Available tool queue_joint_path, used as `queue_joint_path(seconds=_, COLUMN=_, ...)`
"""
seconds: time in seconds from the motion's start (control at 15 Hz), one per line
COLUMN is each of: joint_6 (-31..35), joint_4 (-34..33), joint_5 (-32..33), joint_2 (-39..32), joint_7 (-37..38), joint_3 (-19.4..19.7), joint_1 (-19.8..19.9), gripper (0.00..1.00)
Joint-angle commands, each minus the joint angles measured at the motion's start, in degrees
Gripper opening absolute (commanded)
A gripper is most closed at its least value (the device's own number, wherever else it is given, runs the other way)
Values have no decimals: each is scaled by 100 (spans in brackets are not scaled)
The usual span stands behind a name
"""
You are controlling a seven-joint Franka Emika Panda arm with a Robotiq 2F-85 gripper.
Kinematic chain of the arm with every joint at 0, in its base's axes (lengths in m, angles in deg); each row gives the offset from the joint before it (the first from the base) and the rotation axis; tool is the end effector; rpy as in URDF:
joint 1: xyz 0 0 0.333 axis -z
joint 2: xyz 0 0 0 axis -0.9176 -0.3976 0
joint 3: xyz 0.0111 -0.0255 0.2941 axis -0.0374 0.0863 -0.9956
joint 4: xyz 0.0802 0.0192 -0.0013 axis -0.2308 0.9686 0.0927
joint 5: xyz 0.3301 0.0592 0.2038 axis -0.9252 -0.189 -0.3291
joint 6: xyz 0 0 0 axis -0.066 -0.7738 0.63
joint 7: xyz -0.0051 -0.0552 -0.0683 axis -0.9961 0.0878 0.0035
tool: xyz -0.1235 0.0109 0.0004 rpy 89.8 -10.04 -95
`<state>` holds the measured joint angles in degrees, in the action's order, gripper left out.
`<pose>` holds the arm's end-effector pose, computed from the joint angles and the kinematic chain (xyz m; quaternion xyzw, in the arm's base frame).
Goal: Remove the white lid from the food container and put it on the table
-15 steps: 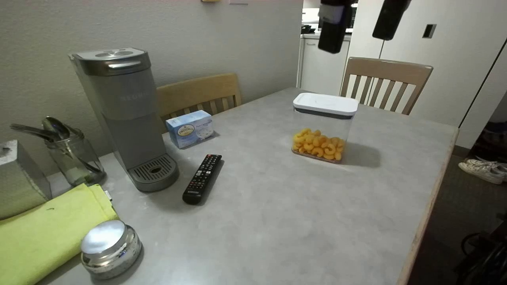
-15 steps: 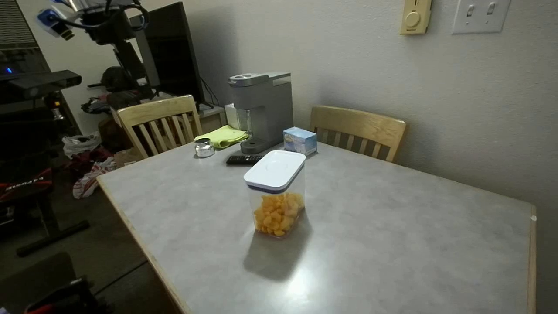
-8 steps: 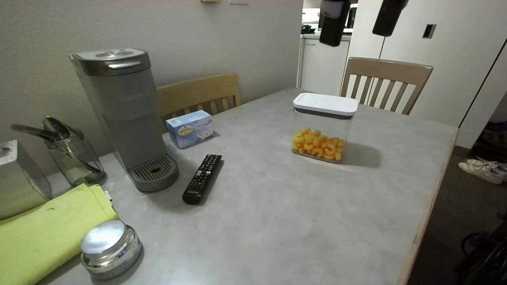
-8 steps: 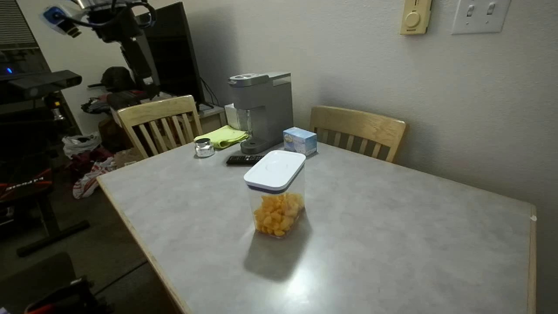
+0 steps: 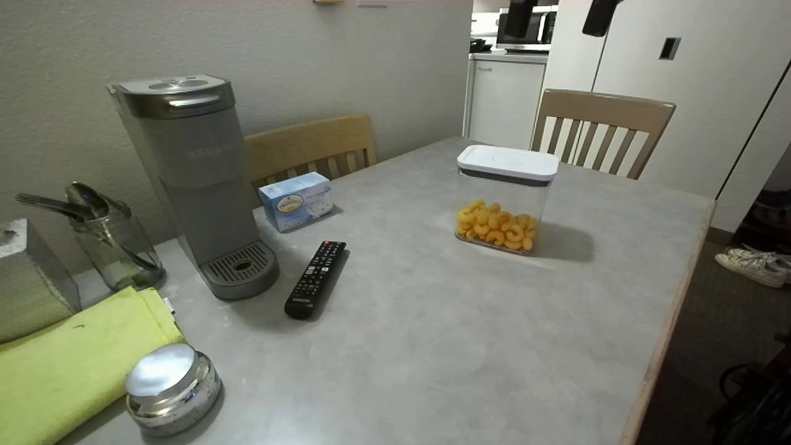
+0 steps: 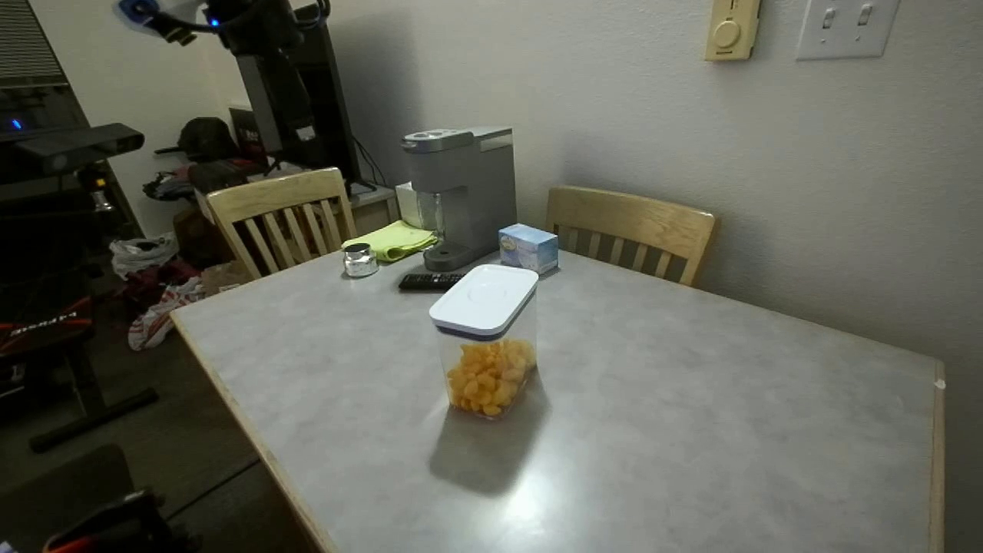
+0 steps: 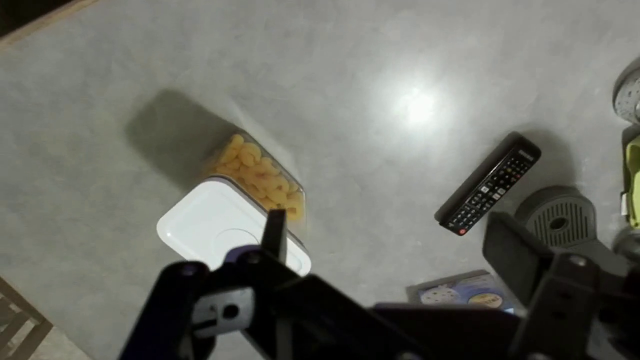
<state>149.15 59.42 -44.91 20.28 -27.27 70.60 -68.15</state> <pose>0.4861 0.0943 0.4477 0.9783 -0.1864 0.0904 0.0068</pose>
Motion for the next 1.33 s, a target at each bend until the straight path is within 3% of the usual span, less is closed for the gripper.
queue_joint_path(seconds=0.0, joint_6=6, joint_4=-283, joint_5=-115, joint_2=-305, joint_7=121, joint_3=214, joint_1=159, gripper=100)
queue_joint_path(seconds=0.53, joint_6=3, joint_4=-508, joint_5=-552, joint_2=-630, joint_7=487, joint_3=761, joint_1=411, gripper=100)
queue_joint_path(seconds=0.93, joint_6=464, joint_4=-596, joint_5=-577, joint_2=-977, joint_7=864, joint_3=1126, joint_1=650, gripper=100)
queue_joint_path(seconds=1.27, joint_6=694, joint_4=-838, joint_5=-794, joint_2=-1413, joint_7=595, joint_3=1387, joint_1=722, gripper=100)
